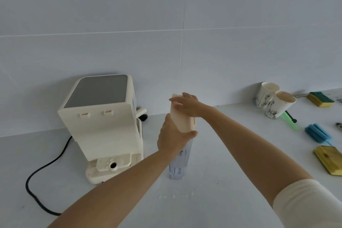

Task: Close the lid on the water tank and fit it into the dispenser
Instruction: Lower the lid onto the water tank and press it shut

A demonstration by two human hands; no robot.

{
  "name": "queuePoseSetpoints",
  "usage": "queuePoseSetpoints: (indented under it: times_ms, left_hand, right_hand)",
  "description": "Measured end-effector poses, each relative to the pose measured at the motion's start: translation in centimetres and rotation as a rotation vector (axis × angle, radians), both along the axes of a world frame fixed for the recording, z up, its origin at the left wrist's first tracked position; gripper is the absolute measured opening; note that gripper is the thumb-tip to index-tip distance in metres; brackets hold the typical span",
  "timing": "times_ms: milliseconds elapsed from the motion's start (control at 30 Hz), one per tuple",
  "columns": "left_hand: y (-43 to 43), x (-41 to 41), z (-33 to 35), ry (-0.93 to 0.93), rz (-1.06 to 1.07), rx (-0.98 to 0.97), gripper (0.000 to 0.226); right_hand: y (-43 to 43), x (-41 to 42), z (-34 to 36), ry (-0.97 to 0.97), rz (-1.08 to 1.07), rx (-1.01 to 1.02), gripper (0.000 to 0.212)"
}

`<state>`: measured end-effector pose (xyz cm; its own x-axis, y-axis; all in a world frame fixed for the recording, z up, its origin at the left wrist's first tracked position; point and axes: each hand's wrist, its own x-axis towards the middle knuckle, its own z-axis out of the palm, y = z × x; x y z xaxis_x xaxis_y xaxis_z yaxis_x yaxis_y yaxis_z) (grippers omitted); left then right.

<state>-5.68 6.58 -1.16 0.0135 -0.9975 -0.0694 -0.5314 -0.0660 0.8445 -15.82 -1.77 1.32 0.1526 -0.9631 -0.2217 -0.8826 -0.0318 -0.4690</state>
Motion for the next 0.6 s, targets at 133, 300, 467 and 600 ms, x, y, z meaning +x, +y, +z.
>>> queuePoseSetpoints:
  times_ms: [133,300,467,600]
  left_hand:
    - [-0.2,0.0,-0.1,-0.058,-0.017,-0.027,0.085]
    - [-0.3,0.3,0.2,-0.128,-0.057,-0.026,0.082]
    - [-0.7,1.3,0.6,-0.208,-0.126,-0.024,0.079]
    - [-1.8,2.7,1.2,-0.239,-0.181,0.010,0.067]
  right_hand:
    - [-0.3,-0.1,-0.1,0.014,0.028,0.001,0.043]
    - [-0.5,-0.6,0.3,0.067,0.056,-0.012,0.041]
    - [-0.7,-1.0,0.5,0.127,0.050,-0.017,0.042]
    - [-0.4,-1.7,0.4,0.117,-0.003,-0.016,0.046]
